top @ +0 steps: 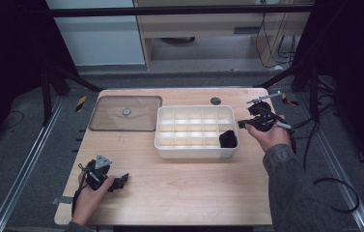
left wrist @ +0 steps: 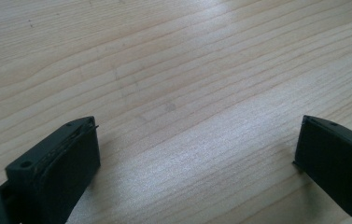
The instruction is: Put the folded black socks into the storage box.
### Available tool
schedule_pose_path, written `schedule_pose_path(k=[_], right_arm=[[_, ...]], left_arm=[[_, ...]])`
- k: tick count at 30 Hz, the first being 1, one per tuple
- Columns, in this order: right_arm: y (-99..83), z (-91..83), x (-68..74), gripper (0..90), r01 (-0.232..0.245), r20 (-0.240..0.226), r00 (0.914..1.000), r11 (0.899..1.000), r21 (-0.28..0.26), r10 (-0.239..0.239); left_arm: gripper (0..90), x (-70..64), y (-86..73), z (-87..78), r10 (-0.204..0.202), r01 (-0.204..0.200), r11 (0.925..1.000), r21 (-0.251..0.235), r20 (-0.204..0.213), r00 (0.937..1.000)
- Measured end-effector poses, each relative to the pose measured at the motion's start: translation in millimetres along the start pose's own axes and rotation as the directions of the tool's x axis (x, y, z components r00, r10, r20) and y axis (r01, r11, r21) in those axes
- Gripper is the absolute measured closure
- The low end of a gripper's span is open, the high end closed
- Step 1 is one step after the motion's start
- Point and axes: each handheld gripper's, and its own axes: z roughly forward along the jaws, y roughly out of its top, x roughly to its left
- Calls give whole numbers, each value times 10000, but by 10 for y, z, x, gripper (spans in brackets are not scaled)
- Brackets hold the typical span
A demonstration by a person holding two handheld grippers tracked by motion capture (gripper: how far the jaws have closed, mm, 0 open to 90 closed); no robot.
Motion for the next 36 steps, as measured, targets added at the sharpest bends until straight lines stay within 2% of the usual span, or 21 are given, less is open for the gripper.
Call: schedule_pose_path(k=[4,11,12,15,22,29,32,36], right_arm=[[-21,-33,-15,894,-182,-93,9998,9996,-220,180],[-47,-104,-31,877,-214,-94,9997,9989,-429,210],[-49,-117,-32,853,-211,-106,9997,9986,-486,207],[-49,-154,-25,687,-260,-100,9996,9970,-722,254],[-54,-239,1,380,-464,-31,9989,9920,-1175,464],[-49,-334,75,133,-274,247,9992,9814,-1897,327],[-41,-382,104,76,-161,322,9992,9758,-2181,237],[-51,-448,123,58,-21,263,9996,9669,-2551,91]], left_arm=[[0,1,0,0,12,-12,10000,-1,-3,10000],[0,0,1,0,14,-14,10000,1,0,10000],[0,-1,0,0,14,-14,10000,1,-4,10000],[0,-2,0,0,9,-9,10000,3,1,10000],[0,-9,0,1,3,-3,10000,-14,6,10000],[0,-11,0,-2,32,-32,10000,9,18,10000],[0,-12,-1,-2,35,-35,10000,6,21,10000],[0,-12,0,-2,26,-26,10000,8,25,10000]])
